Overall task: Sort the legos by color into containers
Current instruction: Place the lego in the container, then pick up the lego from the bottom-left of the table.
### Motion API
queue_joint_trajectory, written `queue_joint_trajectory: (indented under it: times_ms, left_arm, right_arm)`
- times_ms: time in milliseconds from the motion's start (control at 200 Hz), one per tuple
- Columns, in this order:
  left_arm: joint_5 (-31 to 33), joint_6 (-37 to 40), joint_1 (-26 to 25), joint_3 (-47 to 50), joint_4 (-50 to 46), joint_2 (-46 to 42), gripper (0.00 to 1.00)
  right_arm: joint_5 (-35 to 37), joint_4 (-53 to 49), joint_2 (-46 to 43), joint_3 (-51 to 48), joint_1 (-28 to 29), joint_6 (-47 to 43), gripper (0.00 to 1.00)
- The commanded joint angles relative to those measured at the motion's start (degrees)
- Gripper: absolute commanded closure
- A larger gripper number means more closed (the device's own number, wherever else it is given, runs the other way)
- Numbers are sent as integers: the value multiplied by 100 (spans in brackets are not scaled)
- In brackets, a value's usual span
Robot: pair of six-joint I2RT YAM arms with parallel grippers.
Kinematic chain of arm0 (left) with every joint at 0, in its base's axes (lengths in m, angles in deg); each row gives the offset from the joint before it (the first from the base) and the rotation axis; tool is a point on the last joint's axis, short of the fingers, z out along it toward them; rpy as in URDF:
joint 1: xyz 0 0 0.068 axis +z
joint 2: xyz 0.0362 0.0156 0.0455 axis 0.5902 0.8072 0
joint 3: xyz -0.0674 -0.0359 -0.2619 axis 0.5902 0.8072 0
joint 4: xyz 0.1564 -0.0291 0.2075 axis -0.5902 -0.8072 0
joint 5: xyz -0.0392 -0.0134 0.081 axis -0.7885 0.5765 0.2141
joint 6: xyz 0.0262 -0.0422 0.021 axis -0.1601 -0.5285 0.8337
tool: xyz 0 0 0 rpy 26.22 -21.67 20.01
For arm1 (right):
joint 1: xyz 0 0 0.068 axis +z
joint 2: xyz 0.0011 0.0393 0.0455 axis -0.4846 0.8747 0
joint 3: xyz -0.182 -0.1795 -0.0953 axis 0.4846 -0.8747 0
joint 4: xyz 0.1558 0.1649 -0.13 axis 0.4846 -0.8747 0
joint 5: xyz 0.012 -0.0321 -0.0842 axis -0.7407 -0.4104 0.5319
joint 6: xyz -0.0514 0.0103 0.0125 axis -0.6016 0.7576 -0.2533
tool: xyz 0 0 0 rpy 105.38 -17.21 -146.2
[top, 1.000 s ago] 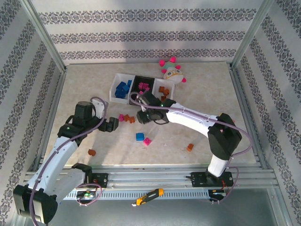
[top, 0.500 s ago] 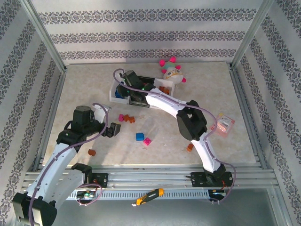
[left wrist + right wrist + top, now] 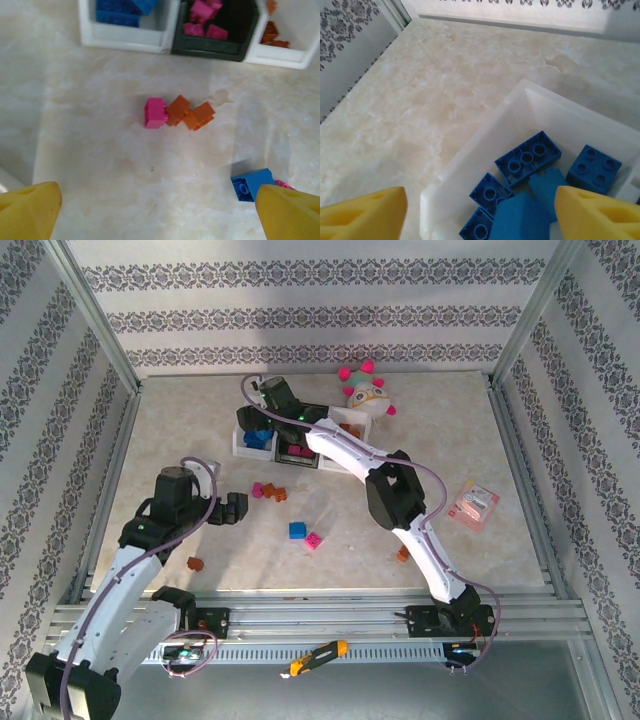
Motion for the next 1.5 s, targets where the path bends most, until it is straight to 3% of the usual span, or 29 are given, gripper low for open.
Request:
queue_joint_trajectory:
  times_ms: [0,230,380,650,884,1094,1274,1374,1494]
  left_arm:
    - [789,-1014,3,-297,-667,224,1]
    - [2006,-3089,295,-477,-1823,634,1]
    - [1972,-4247,571,-491,-2402,882,1]
    - [1541,-5319,947,-121,-2394,1340,1]
    - [1133,-5892,1050,-56,-2563,2112,11]
    - [1198,-5988,1072,14,-2663,2554,17]
    - [965,-6080,1102,149,-2417,2786,20]
    - [807,-6141,1128,204,-2264,2896,27]
    - [677,-6175,1154,208,-2229,2977,27]
  right_arm:
    - [-340,122,-835,-546,16,-263,13]
    - [-521,552,-2360,-2688,123,-563,5]
    - [-514,567,-3160,-3739,155,-555,5]
    - [-325,497,-3892,-4672,154,-498,5]
    - [-128,509,-4029,-4864,136,-472,5]
    - [-118,486,-4032,-4945,101,-473,5]
    - [-133,439,-3990,-4910,56,-491,4]
    - [-136,414,-3961,-4869,31,-485,5]
    - [-160,370,-3918,-4797,15,-505,4]
